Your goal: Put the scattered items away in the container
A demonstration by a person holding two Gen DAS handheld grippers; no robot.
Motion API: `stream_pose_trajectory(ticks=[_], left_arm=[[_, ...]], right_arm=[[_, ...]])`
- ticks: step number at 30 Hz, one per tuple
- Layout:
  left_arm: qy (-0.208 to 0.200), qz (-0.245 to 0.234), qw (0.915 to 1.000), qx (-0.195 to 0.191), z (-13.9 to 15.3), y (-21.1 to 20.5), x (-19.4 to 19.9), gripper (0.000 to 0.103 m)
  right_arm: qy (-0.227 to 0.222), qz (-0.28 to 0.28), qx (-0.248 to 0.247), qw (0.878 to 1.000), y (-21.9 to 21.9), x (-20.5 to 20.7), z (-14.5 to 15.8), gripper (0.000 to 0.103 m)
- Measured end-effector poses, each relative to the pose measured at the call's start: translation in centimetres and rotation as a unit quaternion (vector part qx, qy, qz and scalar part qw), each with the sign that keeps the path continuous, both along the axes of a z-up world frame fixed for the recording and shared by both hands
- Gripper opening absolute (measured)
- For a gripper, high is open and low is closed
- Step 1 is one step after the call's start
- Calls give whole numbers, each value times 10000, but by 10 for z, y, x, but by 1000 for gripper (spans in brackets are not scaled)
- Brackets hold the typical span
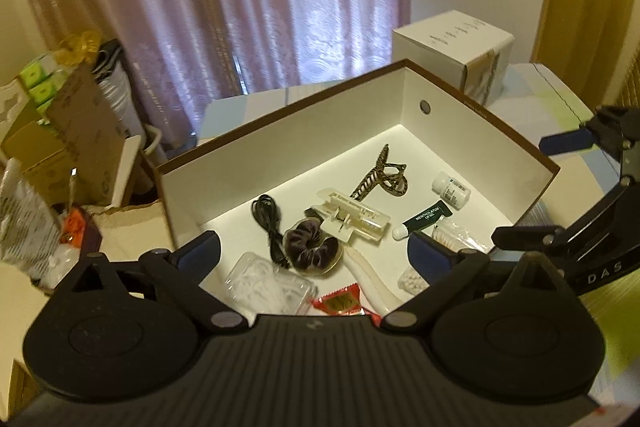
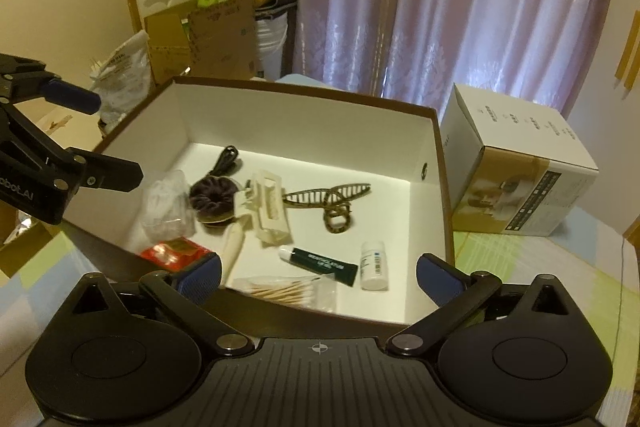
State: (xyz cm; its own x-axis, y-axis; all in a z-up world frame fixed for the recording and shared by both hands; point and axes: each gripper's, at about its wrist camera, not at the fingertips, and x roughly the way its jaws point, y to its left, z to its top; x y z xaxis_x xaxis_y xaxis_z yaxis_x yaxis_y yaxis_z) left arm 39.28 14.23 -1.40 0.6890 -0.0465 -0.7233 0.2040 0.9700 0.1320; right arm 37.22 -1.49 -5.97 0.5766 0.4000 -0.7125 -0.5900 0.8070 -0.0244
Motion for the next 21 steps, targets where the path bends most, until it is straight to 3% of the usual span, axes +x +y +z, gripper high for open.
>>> stream_pose_trajectory(ticks=[10,21], left_arm=[[-361,487,9982,-42,25,-3,-53,102],[-447,909,9945,-251,38,-12,-108,102]], right_arm=[[-51,15,306,9995,-6,-33,19,101],[-4,-72,560,9984,-28,-75,33,101]])
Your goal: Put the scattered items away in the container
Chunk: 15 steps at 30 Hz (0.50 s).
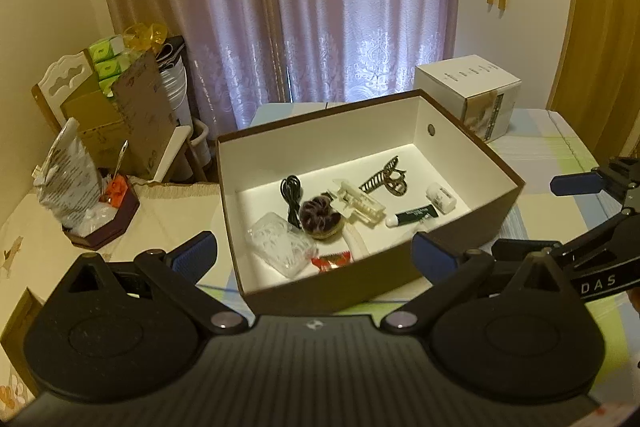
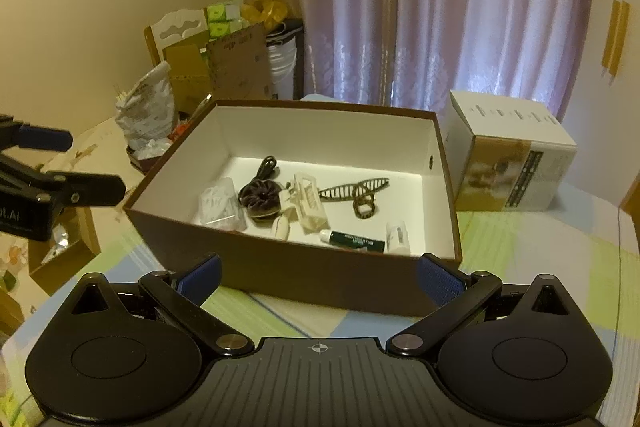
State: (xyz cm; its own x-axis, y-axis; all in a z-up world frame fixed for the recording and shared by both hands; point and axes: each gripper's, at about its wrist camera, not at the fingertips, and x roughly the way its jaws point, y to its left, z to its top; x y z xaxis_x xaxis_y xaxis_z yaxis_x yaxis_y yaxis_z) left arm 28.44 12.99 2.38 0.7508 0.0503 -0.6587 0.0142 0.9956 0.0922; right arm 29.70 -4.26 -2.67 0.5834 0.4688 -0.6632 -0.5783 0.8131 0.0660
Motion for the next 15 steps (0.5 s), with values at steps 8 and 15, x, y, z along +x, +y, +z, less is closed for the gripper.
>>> stream_pose_trajectory(ticks=[8,15], left_arm=[[-59,113,9999,56,9,-18,-33,102],[2,273,9996,101,8,-34,-56,102]], right_arm=[[5,-32,157,9999,-18,-21,12,101],[-45,-76,237,9997,-34,-41,18,101]])
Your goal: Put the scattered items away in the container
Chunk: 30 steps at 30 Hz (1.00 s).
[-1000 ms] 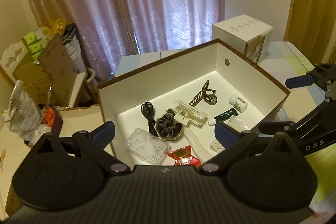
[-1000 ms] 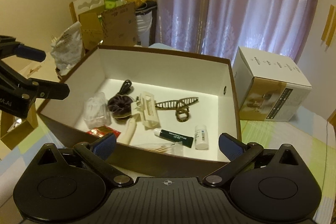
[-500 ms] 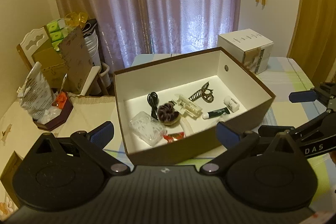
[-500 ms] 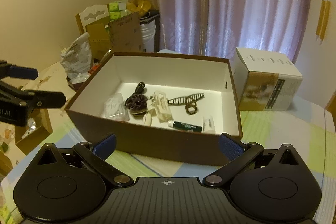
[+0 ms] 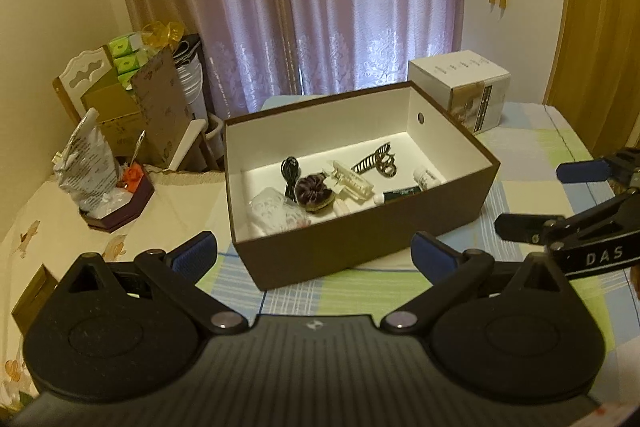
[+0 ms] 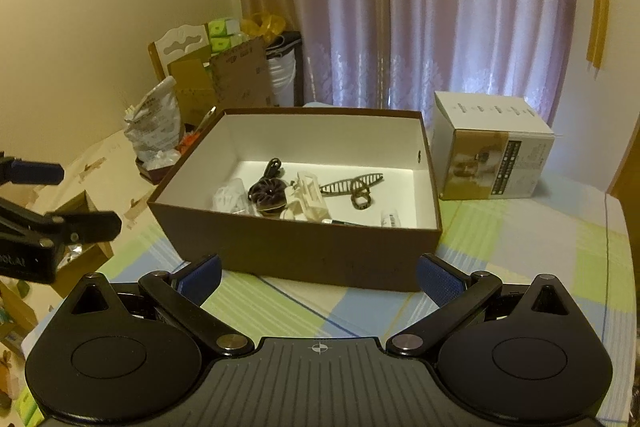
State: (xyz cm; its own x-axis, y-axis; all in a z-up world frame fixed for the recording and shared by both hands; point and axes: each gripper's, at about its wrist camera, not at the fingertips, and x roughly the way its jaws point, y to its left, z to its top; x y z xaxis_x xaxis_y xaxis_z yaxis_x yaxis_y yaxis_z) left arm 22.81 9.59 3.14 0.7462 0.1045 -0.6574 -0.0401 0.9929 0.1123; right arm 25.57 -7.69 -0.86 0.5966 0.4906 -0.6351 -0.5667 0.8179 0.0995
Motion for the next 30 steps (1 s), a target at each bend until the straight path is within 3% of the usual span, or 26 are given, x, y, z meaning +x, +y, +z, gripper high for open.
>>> stream_pose_trajectory(ticks=[30], left_arm=[[279,434,9986,102,-14,-64,-71,102]], right_arm=[[101,183,28,9998,-59,-78,-1,101]])
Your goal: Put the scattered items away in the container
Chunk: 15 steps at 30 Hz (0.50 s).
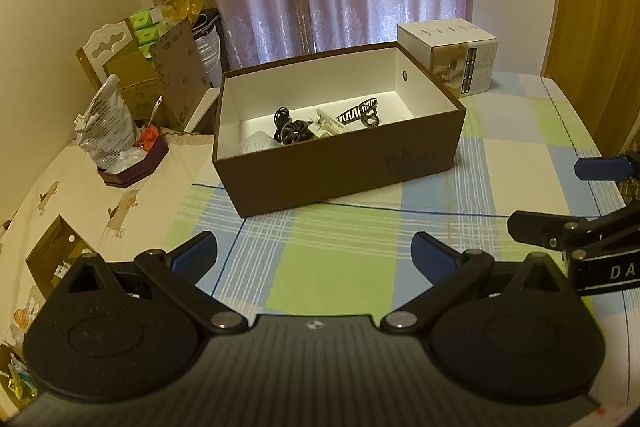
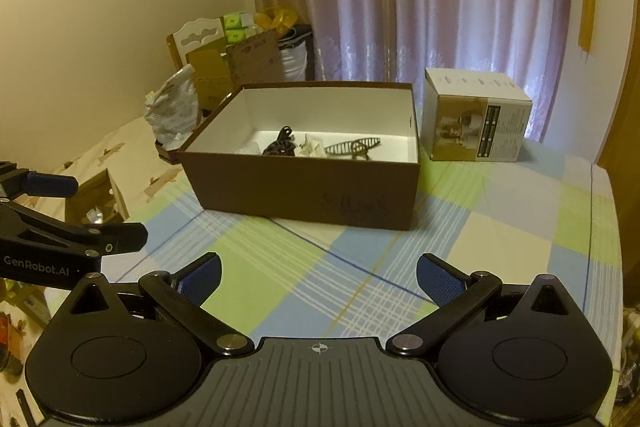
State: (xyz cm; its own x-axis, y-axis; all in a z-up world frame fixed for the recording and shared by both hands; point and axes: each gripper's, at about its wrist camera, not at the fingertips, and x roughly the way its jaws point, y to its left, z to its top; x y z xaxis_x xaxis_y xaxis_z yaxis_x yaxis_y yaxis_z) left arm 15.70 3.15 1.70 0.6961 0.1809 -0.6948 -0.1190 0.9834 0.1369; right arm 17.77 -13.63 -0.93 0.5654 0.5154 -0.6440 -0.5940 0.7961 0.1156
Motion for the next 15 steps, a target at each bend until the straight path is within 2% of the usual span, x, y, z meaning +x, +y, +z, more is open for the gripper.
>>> stream_pose_trajectory(ticks=[15], left_arm=[[-80,290,9995,30,1,-13,-21,102]], right_arm=[[-34,139,3,9999,-10,-15,-1,101]])
